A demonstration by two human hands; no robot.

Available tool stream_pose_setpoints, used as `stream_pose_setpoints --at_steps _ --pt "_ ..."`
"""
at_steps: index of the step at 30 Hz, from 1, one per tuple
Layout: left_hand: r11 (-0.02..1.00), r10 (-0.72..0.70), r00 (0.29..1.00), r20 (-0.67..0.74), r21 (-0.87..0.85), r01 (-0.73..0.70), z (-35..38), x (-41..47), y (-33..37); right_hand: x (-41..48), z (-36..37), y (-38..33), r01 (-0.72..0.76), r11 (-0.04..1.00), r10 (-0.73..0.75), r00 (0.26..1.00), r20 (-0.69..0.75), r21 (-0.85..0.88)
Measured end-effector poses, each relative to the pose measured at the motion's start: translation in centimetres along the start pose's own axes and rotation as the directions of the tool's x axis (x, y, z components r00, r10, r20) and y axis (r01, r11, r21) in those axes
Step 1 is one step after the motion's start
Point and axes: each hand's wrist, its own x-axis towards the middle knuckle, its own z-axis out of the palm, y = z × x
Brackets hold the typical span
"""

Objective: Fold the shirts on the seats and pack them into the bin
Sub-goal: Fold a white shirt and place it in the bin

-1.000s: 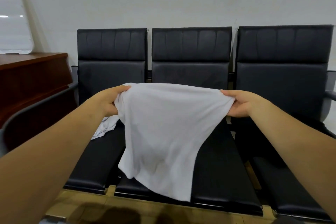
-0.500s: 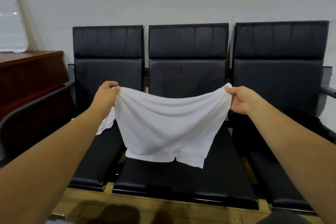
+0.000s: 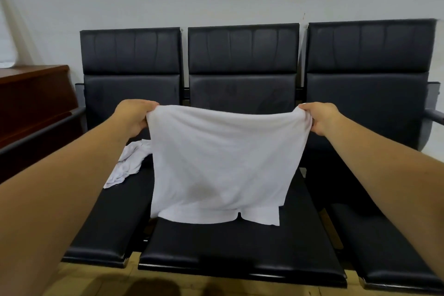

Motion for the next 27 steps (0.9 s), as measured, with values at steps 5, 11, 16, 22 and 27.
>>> stream_pose_setpoints --at_steps 5,11,16,22,27 --pt "0.940 -0.307 0.951 0.038 -0.142 0.310 4.2 5.0 0.8 4.8 2.7 -0.9 -0.005 1.000 0.004 1.000 -0.027 -0.014" --pt "0.914 -0.053 0.994 0.092 -0.396 0.086 7.7 9.2 5.3 8.5 5.0 -7.0 0.037 0.987 -0.039 0.999 0.006 0.159" --pt "0.860 0.072 0.981 0.179 -0.509 0.030 8.4 8.7 8.1 7.6 3.7 -11.4 0.128 0.959 -0.140 0.990 0.031 0.254" --pt "0.947 0.016 0.986 0.166 -0.319 0.039 5.6 6.0 2.2 5.5 -0.2 -5.6 0.068 0.975 -0.074 0.997 0.019 0.213" --pt "0.983 -0.172 0.974 0.145 -0.041 0.179 2.5 -0.3 -8.8 1.2 -3.4 7.3 -0.135 0.988 0.132 0.990 0.043 0.073"
